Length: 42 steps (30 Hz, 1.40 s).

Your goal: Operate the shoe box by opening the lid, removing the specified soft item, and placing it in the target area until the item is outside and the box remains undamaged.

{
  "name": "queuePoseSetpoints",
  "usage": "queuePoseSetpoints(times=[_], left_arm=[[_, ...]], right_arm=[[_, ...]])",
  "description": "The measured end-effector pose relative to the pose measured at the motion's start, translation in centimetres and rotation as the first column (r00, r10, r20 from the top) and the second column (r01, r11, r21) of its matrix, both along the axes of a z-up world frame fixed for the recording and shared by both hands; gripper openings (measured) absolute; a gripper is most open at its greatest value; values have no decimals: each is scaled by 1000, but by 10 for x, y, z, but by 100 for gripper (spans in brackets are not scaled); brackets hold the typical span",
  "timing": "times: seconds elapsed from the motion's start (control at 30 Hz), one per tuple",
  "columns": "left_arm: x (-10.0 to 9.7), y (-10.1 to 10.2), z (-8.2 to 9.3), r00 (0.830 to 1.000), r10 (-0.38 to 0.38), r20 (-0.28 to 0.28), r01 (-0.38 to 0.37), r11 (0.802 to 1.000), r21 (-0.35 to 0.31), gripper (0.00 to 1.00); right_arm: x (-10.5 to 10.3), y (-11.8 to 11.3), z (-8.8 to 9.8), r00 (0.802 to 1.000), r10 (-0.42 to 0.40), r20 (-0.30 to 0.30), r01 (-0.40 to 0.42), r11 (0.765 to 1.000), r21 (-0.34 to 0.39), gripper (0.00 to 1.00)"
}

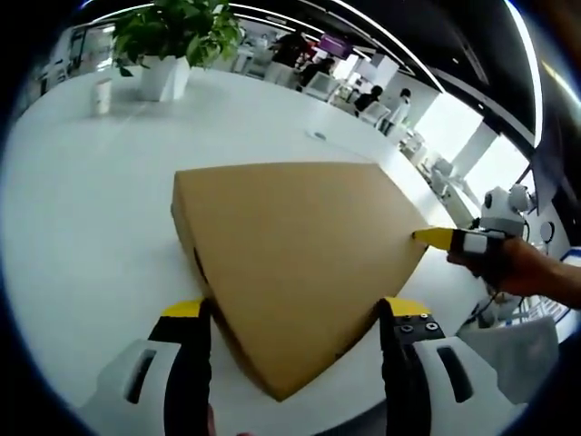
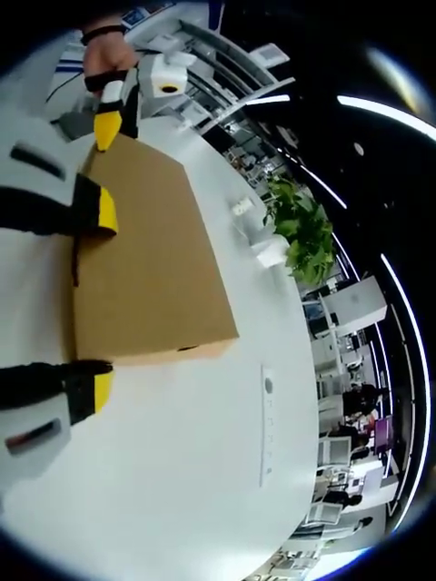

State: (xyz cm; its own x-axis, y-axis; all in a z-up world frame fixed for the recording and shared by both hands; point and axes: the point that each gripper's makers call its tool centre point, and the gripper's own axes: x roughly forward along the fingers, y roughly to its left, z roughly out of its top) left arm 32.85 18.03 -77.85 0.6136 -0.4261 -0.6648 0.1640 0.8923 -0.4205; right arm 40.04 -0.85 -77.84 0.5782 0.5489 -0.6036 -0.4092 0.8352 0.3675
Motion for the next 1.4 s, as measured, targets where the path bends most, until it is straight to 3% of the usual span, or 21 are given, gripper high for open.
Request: queuePoseSetpoints(times=[0.37, 0.47, 0.53, 0.63, 0.73, 0.83, 0.9, 1.03, 1.1, 1.4], left_arm=[[-3, 3, -1, 1000, -17, 23, 17, 1000, 2, 81], [-5, 3, 0, 999, -26, 36, 26, 1000, 0, 81], [-8, 3, -1, 998, -45, 40, 45, 999, 16, 82], [-14, 5, -7, 991, -129, 42, 122, 984, 131, 79], [-16, -1, -8, 988, -150, 43, 143, 981, 132, 83], [-15, 3, -8, 990, -133, 49, 125, 984, 130, 79], [-15, 8, -9, 992, -115, 50, 108, 986, 128, 74], [-15, 8, -11, 991, -123, 53, 115, 984, 135, 73], [-15, 7, -11, 990, -129, 50, 121, 983, 140, 73], [-12, 10, -11, 991, -118, 64, 108, 985, 138, 72]], right_arm=[[-1, 0, 1, 999, -11, 45, 10, 1000, 15, 55], [-8, 4, 4, 992, 71, 105, -68, 997, -31, 59], [-11, 1, 10, 978, 119, 169, -106, 991, -81, 58], [-22, 5, 8, 969, 181, 170, -169, 982, -87, 64], [-22, 3, 6, 957, 221, 188, -204, 973, -109, 65], [-25, 3, 5, 941, 274, 197, -250, 958, -139, 66], [-28, -1, 0, 910, 360, 207, -310, 920, -239, 64], [-22, -2, -3, 919, 338, 202, -291, 928, -231, 60], [-16, -5, -2, 934, 296, 199, -252, 943, -217, 55], [-19, -4, 4, 934, 293, 203, -252, 946, -205, 54]])
